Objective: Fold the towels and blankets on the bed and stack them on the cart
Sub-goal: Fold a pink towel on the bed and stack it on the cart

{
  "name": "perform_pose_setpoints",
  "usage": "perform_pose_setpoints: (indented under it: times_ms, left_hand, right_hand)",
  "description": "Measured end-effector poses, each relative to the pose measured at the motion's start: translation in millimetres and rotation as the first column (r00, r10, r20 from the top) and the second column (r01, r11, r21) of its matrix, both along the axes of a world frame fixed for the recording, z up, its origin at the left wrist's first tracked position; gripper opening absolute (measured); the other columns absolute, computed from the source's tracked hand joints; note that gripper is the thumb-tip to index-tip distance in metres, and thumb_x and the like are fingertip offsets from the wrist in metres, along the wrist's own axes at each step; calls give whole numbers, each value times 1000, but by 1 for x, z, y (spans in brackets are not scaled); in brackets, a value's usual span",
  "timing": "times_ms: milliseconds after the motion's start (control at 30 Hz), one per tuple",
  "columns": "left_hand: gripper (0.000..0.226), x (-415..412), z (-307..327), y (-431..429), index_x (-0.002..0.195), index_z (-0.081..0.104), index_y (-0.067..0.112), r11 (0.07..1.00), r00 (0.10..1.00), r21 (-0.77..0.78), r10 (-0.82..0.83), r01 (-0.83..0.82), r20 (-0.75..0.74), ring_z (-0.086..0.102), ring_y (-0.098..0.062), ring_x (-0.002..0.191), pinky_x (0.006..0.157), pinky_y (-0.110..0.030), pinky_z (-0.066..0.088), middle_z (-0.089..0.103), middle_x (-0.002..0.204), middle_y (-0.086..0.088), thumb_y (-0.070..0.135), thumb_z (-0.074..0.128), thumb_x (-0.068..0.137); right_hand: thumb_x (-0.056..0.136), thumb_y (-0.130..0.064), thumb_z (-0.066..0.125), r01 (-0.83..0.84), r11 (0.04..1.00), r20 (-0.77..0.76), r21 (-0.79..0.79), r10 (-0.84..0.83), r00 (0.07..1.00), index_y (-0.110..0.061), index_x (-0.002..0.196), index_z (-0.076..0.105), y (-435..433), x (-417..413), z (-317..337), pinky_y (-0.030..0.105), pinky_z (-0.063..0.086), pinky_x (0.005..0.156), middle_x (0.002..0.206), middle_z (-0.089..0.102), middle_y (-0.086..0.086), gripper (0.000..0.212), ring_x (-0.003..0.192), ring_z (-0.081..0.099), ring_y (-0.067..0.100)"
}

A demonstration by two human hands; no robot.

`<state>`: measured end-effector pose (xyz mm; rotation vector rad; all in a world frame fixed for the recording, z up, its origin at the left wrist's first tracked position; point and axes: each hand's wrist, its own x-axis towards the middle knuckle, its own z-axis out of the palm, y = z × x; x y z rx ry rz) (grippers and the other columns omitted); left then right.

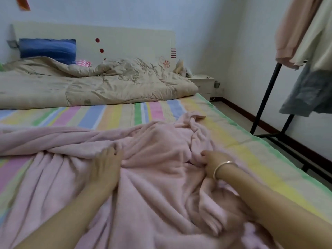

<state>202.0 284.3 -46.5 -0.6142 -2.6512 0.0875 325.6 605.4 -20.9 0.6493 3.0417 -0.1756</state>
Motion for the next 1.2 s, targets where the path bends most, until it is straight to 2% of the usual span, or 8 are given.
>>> perform_pose_setpoints:
  times_ms: [133,233,300,433,600,767,967,1200]
  left_hand:
    - [28,-36,19,-83,86,65,-9,987,973,-51,143,-154,-183,57,-42,67,56,-48,45,56,71,-28,-15,76,61]
    - [21,-27,17,-99,75,63,-10,974,962,5,225,-227,-155,57,-45,69,61,-52,45,54,72,-32,-14,77,61]
    - [20,-10,11,-76,84,66,-6,972,967,53,232,-228,-103,58,-46,78,73,-55,45,59,84,-32,-5,76,67]
    - [40,58,11,3,108,66,11,962,999,272,28,-36,33,57,-37,102,89,-48,46,62,109,-14,12,60,69]
    - [5,172,28,75,86,61,29,823,869,558,-351,109,348,60,-13,84,77,-34,50,62,90,11,30,56,85]
    - [30,224,14,72,92,66,23,898,728,416,-381,144,570,61,-7,84,80,-30,50,69,89,10,51,63,82]
    - [37,254,19,48,80,67,28,843,657,514,-480,162,581,59,0,72,72,-23,49,66,74,17,64,67,73]
    - [18,282,28,27,73,39,35,851,762,317,-520,420,386,43,-3,71,65,-28,41,47,75,14,45,53,68]
  right_hand:
    - [81,-15,54,388,910,-298,145,-334,894,-21,106,60,75,10,44,35,47,77,107,64,11,26,100,62,32]
    - [81,-25,66,545,836,-206,64,-523,827,-17,126,49,107,24,53,41,48,85,122,56,14,49,113,55,36]
    - [80,-39,69,427,896,-92,122,-418,904,-18,139,38,98,24,48,42,43,96,136,46,14,70,124,46,35]
    - [88,-33,57,-81,991,-238,106,104,966,-25,142,39,29,22,48,38,36,104,142,46,7,58,130,42,27]
    - [95,-38,43,-571,811,-51,125,580,813,-27,146,31,-40,20,13,34,29,109,143,44,-1,53,134,39,24]
    - [98,-39,38,-579,684,220,444,543,810,-29,146,27,-34,46,17,39,40,92,133,50,2,50,116,51,26]
    - [89,-31,49,-476,778,45,410,505,862,-26,101,44,20,97,30,31,36,71,101,60,1,14,89,57,22]
    - [89,-46,55,-170,942,-44,288,191,981,-36,99,59,126,222,39,26,35,68,105,45,-5,15,99,52,20]
